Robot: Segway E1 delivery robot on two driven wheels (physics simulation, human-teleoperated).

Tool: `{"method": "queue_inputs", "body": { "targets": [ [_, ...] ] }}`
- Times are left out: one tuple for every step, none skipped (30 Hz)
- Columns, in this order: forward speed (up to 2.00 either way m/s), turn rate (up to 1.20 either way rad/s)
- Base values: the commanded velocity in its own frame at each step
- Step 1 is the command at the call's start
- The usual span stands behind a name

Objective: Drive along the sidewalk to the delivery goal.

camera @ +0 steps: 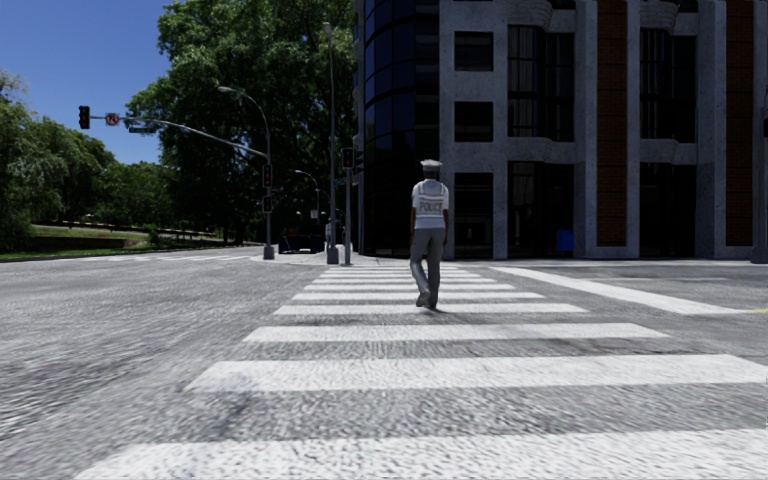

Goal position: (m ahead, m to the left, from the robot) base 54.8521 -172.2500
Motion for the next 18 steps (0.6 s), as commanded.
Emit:
{"method": "queue_inputs", "body": {
  "targets": [
    [1.44, 0.0],
    [1.44, 0.0],
    [1.44, 0.0],
    [1.44, 0.0],
    [1.44, 0.0],
    [1.44, 0.0],
    [1.44, 0.0],
    [1.44, 0.0],
    [1.44, 0.0],
    [1.44, 0.0],
    [1.44, 0.0],
    [1.44, 0.0],
    [1.44, 0.0],
    [1.44, 0.0],
    [1.44, 0.0],
    [1.44, 0.0],
    [1.44, 0.0],
    [1.44, 0.0]
  ]
}}
